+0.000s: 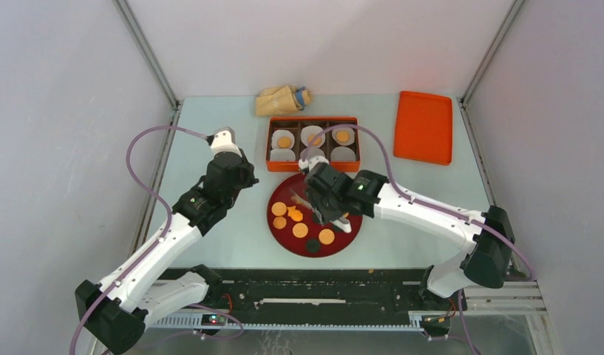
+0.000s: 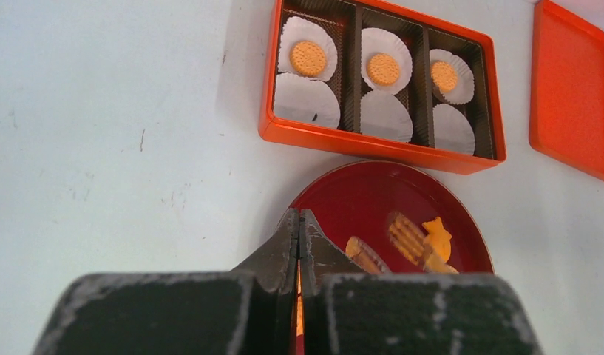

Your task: Pack the cookies

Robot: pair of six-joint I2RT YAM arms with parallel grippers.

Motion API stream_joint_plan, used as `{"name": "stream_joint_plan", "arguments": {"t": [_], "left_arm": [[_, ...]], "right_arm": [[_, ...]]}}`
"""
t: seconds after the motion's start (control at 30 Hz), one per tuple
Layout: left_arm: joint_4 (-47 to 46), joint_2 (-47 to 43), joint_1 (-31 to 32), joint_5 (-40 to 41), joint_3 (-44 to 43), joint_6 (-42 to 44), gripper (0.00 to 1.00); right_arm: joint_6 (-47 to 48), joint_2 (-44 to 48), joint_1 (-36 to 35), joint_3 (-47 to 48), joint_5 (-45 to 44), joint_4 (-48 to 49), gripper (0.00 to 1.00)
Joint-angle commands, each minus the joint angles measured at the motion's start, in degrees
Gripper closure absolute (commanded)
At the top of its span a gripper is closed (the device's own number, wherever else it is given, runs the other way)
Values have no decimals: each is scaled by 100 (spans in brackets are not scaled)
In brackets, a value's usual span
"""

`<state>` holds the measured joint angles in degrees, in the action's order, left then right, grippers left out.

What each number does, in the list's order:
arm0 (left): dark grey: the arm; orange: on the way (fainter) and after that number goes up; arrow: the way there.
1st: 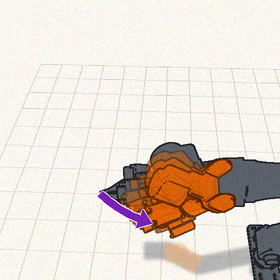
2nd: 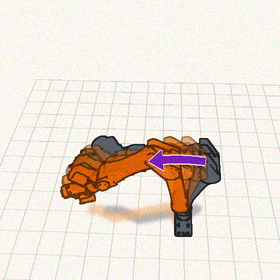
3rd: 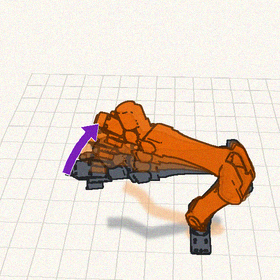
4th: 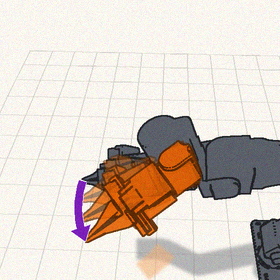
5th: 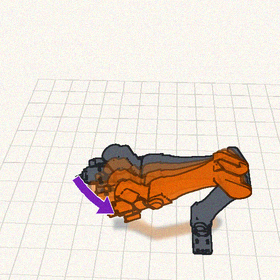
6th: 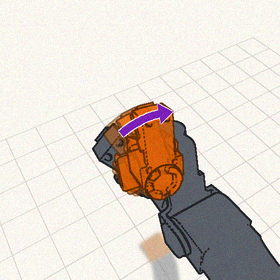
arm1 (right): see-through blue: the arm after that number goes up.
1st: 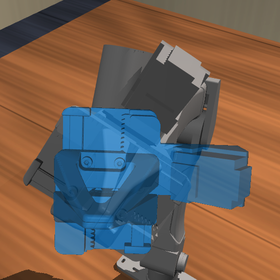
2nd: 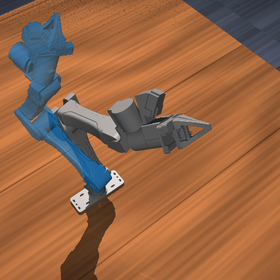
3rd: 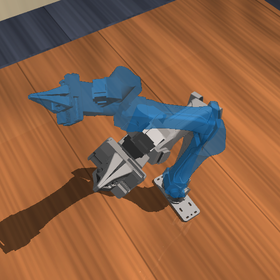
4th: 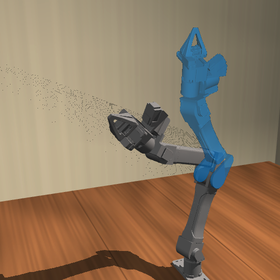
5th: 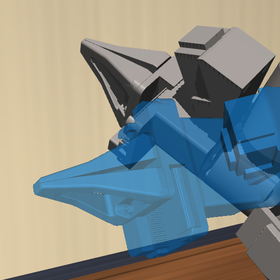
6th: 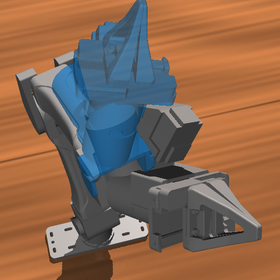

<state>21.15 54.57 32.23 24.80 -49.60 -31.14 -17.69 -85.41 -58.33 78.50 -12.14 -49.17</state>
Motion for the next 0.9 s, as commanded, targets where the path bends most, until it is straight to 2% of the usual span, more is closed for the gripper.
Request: {"name": "stream_joint_plan", "arguments": {"t": [0.0, 0.33, 0.63, 0.87], "left_arm": [[-69, -138, -29, -117, -133, -148, 99], [-22, -329, -26, -184, -27, -223, 99], [-67, -326, -24, -267, 15, -212, 99], [-56, -303, -28, -235, -9, -182, 99]], "right_arm": [[-538, 54, -463, -233, -343, -74, 49], [-909, -267, -1045, -368, -352, -172, 49], [-847, -682, -874, -502, -506, -89, 49], [-702, -328, -725, -488, -62, 152, 69]]}}
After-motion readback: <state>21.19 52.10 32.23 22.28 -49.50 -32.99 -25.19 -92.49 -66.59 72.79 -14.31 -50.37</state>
